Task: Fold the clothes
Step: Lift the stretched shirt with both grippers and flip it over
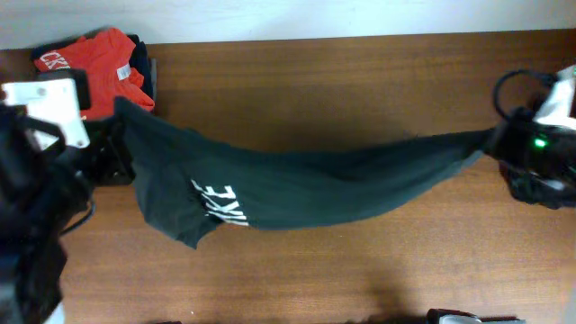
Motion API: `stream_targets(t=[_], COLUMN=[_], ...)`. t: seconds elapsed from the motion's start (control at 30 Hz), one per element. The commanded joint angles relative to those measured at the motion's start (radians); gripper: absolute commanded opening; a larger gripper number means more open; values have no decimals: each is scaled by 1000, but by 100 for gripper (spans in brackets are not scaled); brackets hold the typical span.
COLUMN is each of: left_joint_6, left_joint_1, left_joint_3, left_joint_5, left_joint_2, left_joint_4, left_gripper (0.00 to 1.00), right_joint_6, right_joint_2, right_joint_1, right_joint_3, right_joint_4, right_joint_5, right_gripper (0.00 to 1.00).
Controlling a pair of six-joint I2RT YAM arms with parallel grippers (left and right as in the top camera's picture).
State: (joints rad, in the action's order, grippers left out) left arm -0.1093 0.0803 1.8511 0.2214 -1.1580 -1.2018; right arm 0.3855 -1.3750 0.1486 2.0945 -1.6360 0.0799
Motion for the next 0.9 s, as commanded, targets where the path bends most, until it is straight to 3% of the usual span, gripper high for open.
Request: stream_targets(t=[0.0, 0.63, 0.87], left_joint_6=[16, 16, 16], left_joint_1=[-2, -2, -1], left_joint_3=[103, 594, 701], left_joint_5=[6, -82, -118], left_joint_2=[29, 34, 34], left_joint_4=[-30, -187, -205], left_gripper=[1, 1, 1], right_joint_6=[-15, -34, -34], right_joint_2=[11, 36, 36], right_joint_1=[-3, -3, -3], right_joint_3=[130, 360, 441], right_joint_4=[-42, -62, -62], right_joint_5=[-6, -2, -3], right_gripper=[4, 4, 4])
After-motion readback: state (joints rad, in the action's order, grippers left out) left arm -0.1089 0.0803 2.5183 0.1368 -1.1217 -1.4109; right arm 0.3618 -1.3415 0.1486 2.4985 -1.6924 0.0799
